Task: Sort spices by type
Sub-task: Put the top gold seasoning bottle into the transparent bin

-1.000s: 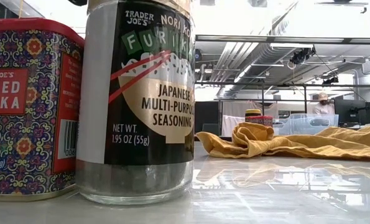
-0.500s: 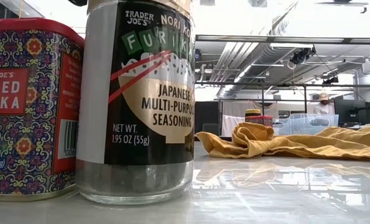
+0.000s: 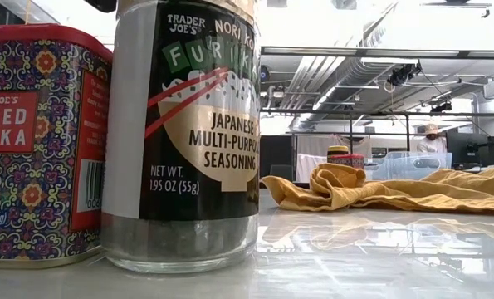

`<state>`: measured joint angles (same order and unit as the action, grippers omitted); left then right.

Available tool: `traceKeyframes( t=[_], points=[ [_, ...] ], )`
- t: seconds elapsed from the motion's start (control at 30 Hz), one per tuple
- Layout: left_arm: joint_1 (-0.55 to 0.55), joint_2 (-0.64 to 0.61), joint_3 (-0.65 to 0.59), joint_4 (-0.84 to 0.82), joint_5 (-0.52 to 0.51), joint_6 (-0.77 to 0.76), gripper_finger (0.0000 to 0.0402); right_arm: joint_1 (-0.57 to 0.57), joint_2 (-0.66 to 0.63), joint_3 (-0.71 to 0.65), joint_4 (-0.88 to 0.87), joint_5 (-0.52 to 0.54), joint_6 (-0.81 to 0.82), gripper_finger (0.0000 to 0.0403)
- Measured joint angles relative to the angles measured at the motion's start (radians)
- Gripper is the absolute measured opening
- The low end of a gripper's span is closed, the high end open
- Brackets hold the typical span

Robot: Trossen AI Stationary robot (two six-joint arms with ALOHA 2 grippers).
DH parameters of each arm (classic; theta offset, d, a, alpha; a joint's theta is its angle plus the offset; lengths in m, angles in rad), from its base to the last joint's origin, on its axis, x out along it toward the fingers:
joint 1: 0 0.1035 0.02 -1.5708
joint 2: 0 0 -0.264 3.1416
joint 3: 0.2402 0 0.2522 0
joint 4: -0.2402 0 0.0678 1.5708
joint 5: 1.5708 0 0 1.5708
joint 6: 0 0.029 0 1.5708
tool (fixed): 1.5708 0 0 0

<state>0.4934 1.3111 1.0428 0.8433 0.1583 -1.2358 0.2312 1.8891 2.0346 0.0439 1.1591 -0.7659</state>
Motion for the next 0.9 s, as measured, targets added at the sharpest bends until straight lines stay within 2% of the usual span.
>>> traceKeyframes(
  t=[0.13,0.2,0.27,0.33,0.4,0.43,0.57,0.67,0.77,0.9],
  points=[
    [0.005,0.0,0.0,0.044,0.004,-0.021,0.0255,-0.001,-0.058,-0.001,-0.067,-0.012,0.276,0.0321],
    [0.005,0.0,0.0,0.041,0.001,-0.024,0.0255,-0.021,-0.111,-0.001,-0.18,-0.1,0.494,0.0321],
    [0.005,0.0,0.0,0.039,0.005,-0.016,0.0255,-0.058,-0.17,-0.001,-0.327,-0.257,0.737,0.0321],
    [0.004,0.0,0.0,0.043,0.028,0.002,0.0255,-0.115,-0.225,-0.001,-0.473,-0.46,0.986,0.0321],
    [0.004,0.0,0.0,0.045,0.053,0.026,0.0255,-0.179,-0.258,0.0,-0.578,-0.646,1.161,0.0321],
    [0.003,0.0,0.0,0.045,0.06,0.036,0.0255,-0.206,-0.263,0.0,-0.619,-0.705,1.213,0.0321],
    [-0.009,0.0,0.0,0.045,0.068,0.057,0.0255,-0.251,-0.244,0.0,-0.657,-0.804,1.254,0.0321],
    [-0.018,0.0,0.0,0.045,0.063,0.077,0.0255,-0.259,-0.224,-0.001,-0.657,-0.838,1.239,0.0321],
    [-0.019,0.0,0.0,0.046,0.036,0.053,0.0255,-0.265,-0.223,-0.002,-0.653,-0.838,1.238,0.0321],
    [-0.019,0.0,0.0,0.048,-0.06,-0.087,0.0255,-0.263,-0.221,-0.002,-0.665,-0.806,1.173,0.0321]
  ],
)
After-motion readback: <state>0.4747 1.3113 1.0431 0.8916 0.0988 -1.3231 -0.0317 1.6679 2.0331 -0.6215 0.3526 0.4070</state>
